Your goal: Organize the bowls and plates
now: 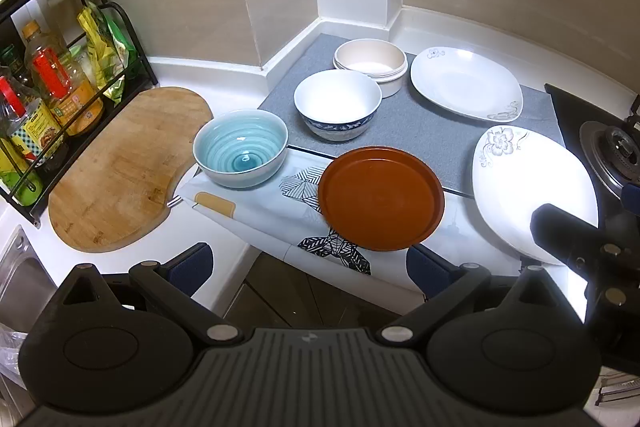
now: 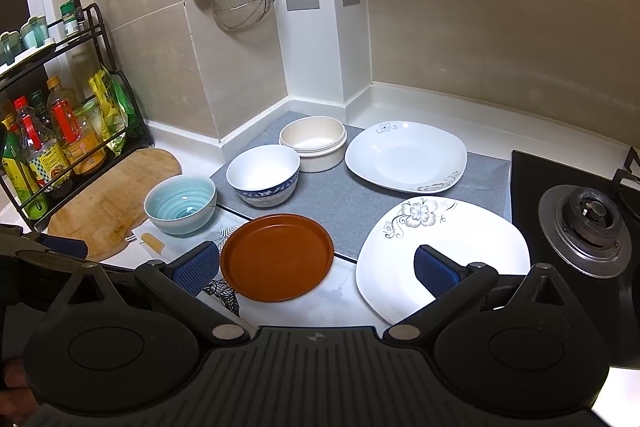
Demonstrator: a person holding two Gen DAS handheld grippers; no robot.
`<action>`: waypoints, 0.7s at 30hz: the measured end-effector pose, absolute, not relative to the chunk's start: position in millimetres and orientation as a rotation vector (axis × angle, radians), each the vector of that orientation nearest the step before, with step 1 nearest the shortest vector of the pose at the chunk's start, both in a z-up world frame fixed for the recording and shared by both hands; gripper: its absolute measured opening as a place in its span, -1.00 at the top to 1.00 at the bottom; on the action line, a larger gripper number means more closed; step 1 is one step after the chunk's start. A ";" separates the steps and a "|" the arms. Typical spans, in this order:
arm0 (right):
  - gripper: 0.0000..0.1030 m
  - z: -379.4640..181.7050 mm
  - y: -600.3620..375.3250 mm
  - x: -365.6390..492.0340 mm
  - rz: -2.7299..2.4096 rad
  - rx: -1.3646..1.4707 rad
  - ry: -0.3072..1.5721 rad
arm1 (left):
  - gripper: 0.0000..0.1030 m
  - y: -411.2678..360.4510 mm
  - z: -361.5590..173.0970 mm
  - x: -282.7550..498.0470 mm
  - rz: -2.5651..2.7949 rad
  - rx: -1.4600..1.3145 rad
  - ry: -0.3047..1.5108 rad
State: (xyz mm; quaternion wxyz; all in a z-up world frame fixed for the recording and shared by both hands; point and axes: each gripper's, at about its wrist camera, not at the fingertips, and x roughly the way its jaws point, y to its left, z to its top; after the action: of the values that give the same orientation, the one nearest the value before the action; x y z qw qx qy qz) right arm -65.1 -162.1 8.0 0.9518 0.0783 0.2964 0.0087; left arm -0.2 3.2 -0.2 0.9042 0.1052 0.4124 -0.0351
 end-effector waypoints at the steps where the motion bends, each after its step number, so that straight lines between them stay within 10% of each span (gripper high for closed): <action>1: -1.00 8.0 -162.4 -65.0 0.018 0.160 0.601 | -0.99 2.9 -0.1 -0.1 -0.073 0.217 0.854; 21: -1.00 5.8 -166.0 -55.9 0.024 0.205 0.597 | -0.99 3.3 1.0 11.2 -0.103 0.161 0.862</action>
State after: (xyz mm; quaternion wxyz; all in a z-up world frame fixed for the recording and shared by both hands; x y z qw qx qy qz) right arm -55.9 -166.0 5.8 0.9505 0.1006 0.2937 0.0116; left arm 11.2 3.3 1.0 0.9041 0.0778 0.4173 -0.0497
